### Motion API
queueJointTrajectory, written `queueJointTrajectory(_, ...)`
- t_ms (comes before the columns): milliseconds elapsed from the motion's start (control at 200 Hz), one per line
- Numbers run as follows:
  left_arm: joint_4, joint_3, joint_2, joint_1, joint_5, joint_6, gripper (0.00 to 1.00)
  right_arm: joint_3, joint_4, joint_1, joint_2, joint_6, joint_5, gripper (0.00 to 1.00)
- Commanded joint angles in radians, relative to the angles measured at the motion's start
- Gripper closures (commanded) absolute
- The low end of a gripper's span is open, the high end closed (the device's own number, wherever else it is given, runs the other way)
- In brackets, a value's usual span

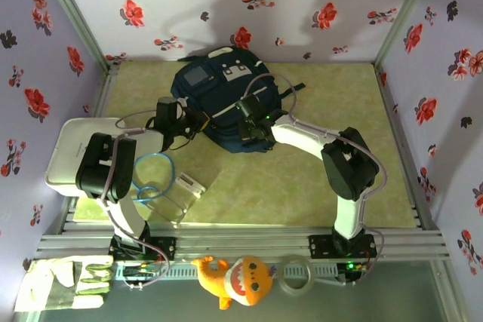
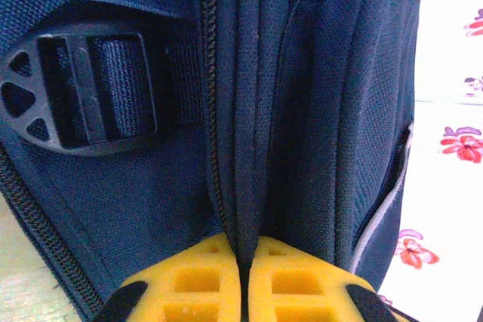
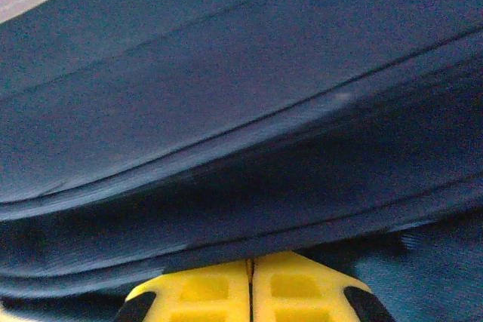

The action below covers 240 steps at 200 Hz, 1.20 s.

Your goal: Pack books, pencil case, and school supplies into a backpack

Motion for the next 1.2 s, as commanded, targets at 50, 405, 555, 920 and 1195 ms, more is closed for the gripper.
queueJointTrajectory(50, -0.008, 0.005, -0.033, 0.014, -0.006, 0.039, 1.0, -0.038, -0.04, -0.079, -0.065, 0.117, 0.253, 0.99)
queueJointTrajectory(405, -0.11, 0.057, -0.036, 0.014, 0.015, 0.134, 1.0, -0.138, -0.103, -0.039, -0.185, 0.15, 0.138, 1.0)
queueJointTrajectory(555, -0.217, 0.108, -0.034, 0.013, -0.005, 0.219, 0.98, -0.246, -0.075, 0.039, -0.26, 0.236, 0.021, 1.0)
queueJointTrajectory(920, -0.445, 0.32, 0.037, 0.035, -0.157, 0.403, 0.79, -0.246, 0.228, 0.145, -0.187, 0.308, -0.15, 1.0)
queueJointTrajectory(1195, -0.554, 0.283, -0.073, 0.101, -0.27, 0.443, 0.49, -0.054, 0.231, 0.144, -0.046, 0.237, -0.136, 1.0)
